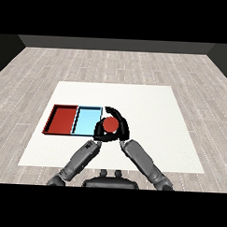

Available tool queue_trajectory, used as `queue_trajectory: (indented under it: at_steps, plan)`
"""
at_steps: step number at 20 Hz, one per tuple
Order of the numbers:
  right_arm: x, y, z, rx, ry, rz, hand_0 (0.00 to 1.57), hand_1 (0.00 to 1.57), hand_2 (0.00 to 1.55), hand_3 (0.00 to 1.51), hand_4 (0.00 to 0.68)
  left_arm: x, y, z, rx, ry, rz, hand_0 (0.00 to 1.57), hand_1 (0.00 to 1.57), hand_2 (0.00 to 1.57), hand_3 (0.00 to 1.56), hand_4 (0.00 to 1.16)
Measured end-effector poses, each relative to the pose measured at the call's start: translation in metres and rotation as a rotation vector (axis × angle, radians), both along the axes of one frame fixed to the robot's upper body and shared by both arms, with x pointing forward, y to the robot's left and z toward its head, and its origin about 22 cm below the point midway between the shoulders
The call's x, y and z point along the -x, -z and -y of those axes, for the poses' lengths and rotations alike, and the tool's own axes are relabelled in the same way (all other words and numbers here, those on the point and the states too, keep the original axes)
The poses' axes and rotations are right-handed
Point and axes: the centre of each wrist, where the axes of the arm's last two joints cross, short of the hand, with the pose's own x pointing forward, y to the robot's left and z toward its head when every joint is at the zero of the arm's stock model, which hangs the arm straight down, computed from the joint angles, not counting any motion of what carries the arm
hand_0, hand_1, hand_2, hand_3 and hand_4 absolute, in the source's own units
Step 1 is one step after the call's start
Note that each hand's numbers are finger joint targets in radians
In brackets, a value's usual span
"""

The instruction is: Pick the red can and put it in the red box

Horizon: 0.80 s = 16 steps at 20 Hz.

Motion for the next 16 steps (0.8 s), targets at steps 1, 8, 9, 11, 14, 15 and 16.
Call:
queue_trajectory:
  at_steps: [1,8,9,11,14,15,16]
  plan:
    - [0.001,0.001,-0.002,0.006,-0.002,-0.004,0.00,0.00,0.00,0.00,0.000,0.000,0.003,0.000,-0.004,-0.005,0.005,1.57,1.57,1.57,1.50,1.14]
    - [-0.002,0.002,0.012,0.002,0.020,-0.030,0.00,0.00,0.00,0.00,0.000,-0.008,-0.004,0.000,-0.013,-0.027,0.020,1.57,1.57,1.57,1.48,1.13]
    - [-0.004,0.001,0.015,-0.002,0.024,-0.029,0.00,0.00,0.00,0.00,0.000,-0.006,-0.002,0.002,-0.017,-0.030,0.022,1.57,1.57,1.57,1.48,1.13]
    - [-0.007,-0.001,0.016,0.001,0.023,-0.035,0.00,0.00,0.00,0.00,0.000,-0.005,-0.003,0.002,-0.023,-0.032,0.026,1.57,1.57,1.57,1.48,1.13]
    - [-0.013,-0.005,0.029,-0.014,0.023,-0.037,0.00,0.00,0.00,0.00,0.000,-0.005,-0.003,-0.002,-0.020,-0.042,0.027,1.57,1.57,1.57,1.47,1.13]
    - [-0.011,-0.004,0.031,-0.026,0.022,-0.042,0.00,0.00,0.00,0.00,0.000,-0.006,-0.003,-0.006,-0.021,-0.046,0.024,1.57,1.57,1.57,1.46,1.13]
    - [-0.008,-0.003,0.035,-0.038,0.022,-0.044,0.00,0.00,0.00,0.00,0.000,-0.006,-0.006,-0.008,-0.027,-0.049,0.024,1.57,1.57,1.57,1.45,1.13]
